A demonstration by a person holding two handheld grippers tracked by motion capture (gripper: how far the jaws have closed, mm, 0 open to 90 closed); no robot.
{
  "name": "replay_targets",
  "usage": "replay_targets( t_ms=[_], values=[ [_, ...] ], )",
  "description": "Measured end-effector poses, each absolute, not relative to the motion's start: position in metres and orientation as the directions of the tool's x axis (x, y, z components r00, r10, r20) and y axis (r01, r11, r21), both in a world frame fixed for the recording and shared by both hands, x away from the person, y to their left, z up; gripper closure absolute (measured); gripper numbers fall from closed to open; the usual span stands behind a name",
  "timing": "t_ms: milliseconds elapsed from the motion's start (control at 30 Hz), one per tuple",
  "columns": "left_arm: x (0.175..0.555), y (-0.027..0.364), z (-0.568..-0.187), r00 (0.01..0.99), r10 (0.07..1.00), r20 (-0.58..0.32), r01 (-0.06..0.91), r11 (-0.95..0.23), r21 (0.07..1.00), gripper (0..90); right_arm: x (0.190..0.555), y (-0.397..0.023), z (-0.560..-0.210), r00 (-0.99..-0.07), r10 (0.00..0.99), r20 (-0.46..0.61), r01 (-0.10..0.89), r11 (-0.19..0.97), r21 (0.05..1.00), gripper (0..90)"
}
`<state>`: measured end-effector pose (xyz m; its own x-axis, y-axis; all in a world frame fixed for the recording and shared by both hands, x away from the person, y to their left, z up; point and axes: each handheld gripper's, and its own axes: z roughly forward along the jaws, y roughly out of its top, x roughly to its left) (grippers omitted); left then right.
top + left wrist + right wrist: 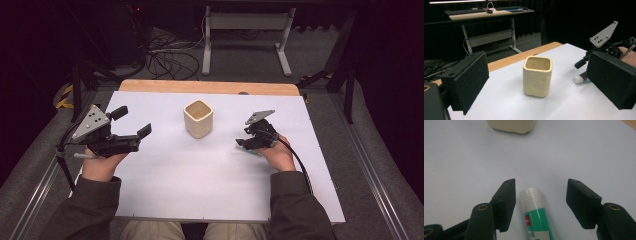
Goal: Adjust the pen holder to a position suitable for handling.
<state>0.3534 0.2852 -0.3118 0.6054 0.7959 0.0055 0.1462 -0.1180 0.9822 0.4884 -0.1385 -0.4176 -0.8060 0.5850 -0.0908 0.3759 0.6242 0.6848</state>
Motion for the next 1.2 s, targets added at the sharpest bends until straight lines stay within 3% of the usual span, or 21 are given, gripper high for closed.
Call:
replay_targets(
  t_ms=[633,1200],
  values=[
    [0.354,0.286,-0.315,0.604,0.797,0.003,0.16,-0.125,0.979,5.3,0.496,-0.13,-0.434,-0.83,0.551,-0.089,0.377,0.671,0.639,43.5],
    [0.355,0.284,-0.316,0.61,0.793,0.006,0.163,-0.133,0.978,5.8,0.496,-0.125,-0.441,-0.842,0.528,-0.114,0.362,0.708,0.607,61.9]
  ],
)
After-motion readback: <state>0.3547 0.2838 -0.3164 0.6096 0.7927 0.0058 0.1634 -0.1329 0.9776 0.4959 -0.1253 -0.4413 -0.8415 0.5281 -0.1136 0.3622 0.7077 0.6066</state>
